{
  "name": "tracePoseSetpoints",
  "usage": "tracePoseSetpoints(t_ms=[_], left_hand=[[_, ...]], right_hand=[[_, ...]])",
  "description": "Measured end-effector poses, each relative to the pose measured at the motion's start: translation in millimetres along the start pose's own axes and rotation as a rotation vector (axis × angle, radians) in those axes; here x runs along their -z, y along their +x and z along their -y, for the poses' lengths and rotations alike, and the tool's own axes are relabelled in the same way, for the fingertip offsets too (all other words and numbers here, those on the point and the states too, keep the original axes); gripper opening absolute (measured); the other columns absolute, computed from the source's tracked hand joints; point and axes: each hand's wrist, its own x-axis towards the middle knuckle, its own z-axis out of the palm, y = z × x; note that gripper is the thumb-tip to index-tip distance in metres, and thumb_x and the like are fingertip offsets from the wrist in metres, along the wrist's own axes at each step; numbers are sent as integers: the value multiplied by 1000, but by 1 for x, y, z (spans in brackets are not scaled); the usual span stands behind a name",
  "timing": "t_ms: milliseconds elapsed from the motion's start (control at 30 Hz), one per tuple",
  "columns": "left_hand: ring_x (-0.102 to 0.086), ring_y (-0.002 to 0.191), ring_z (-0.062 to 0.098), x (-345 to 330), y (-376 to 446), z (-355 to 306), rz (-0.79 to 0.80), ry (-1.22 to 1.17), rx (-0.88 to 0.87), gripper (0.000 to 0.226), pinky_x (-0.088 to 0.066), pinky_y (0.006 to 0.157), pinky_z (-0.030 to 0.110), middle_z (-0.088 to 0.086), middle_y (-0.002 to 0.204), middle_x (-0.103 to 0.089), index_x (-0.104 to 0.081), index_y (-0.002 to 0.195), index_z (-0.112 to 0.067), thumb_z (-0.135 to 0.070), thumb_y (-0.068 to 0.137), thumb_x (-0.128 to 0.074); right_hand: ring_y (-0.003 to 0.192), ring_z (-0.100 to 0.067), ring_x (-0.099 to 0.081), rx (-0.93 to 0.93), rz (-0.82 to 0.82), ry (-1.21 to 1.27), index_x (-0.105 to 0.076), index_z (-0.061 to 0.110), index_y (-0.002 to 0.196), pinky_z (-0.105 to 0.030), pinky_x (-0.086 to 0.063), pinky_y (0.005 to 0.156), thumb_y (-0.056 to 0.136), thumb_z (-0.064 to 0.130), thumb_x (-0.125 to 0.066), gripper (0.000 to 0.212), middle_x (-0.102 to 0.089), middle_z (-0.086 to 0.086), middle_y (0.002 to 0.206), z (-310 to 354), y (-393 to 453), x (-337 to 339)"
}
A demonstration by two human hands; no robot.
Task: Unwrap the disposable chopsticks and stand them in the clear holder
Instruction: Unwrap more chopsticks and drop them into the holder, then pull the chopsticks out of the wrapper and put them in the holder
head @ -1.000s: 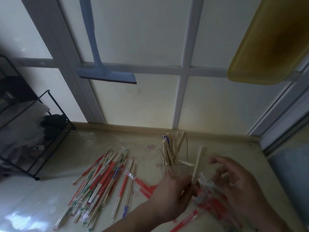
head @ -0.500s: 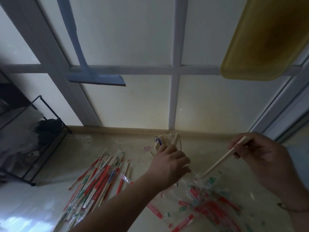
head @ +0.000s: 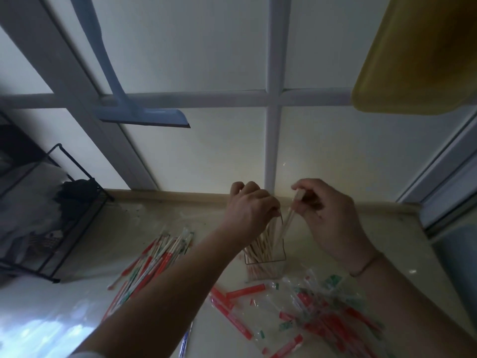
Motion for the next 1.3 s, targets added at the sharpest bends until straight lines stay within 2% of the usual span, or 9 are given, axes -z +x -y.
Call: tracePoseSetpoints(t_ms=[267, 500, 600, 667, 933, 1033, 1133, 1200, 1300], left_hand=[[-58, 94, 21, -2, -4, 3, 48, -5, 117, 26, -40, 79, 38, -9, 102, -70, -71, 105, -27, -38, 82, -69], [-54, 111, 18, 21, -38, 28, -177, -165, 236, 29, -40, 91, 33, -4, 116, -65, -67, 116, -20, -25, 88, -60], [-58, 101, 17, 26, -96, 60, -355, -246, 552, 21, -49, 85, 36, -4, 106, -65, -68, 108, -19, -18, 88, -63], [-59, 91, 16, 17, -148, 79, -217, -225, 836, 11, -53, 78, 40, -9, 95, -63, -66, 99, -24, -20, 89, -63], [-66, 93, 23, -10, -267, 75, 522, 80, 842, 27, -49, 81, 38, -9, 94, -72, -70, 80, -28, -46, 81, -51], [-62, 96, 22, -10, -263, 65, 592, 103, 842, 38, -39, 83, 37, -9, 96, -71, -67, 85, -24, -53, 87, -43], [-57, 107, 22, -11, -259, 69, 610, 135, 863, 39, -34, 90, 37, -7, 106, -69, -65, 98, -24, -49, 91, -36], [-58, 106, 21, -9, -261, 73, 601, 127, 867, 39, -35, 90, 36, -6, 103, -70, -65, 98, -23, -48, 90, -36], [-62, 102, 20, -3, -268, 80, 609, 120, 859, 34, -34, 91, 35, -7, 102, -71, -66, 96, -22, -43, 88, -40]], right_hand=[[64, -4, -52, 86, 46, -460, -66, 25, 102, -4, -26, 57, 86, 31, -69, 18, -69, 11, 92, -33, -2, -49], [79, -13, -56, -26, -68, -424, -65, 18, 106, -21, -38, 62, 85, 27, -70, 24, -57, 3, 114, -46, -13, -56], [80, -16, -57, 101, -239, -353, -66, 11, 103, -22, -41, 66, 87, 20, -62, 18, -61, -5, 106, -35, -24, -55], [77, -15, -56, 293, -285, -252, -66, 10, 95, -22, -44, 68, 87, 12, -60, 10, -64, -9, 91, -22, -36, -59], [79, -13, -61, 478, 182, -111, -72, 13, 88, -19, -46, 74, 86, 15, -61, 12, -66, 0, 85, 19, -73, -142], [81, -14, -65, 199, 560, -345, -62, 29, 97, -23, -45, 66, 88, 36, -56, 13, -62, 10, 96, 23, -93, -184], [121, -20, -57, -149, 903, -511, -61, 21, 107, -28, -46, 87, 90, 46, -48, 34, -60, 5, 128, 18, -124, -226], [139, -15, -39, -324, 940, -499, -64, 20, 114, -28, -39, 102, 90, 52, -46, 44, -55, 0, 139, 22, -138, -248], [120, -20, -59, -444, 904, -513, -66, 21, 111, -28, -46, 93, 87, 60, -46, 51, -67, -1, 121, 27, -149, -270]])
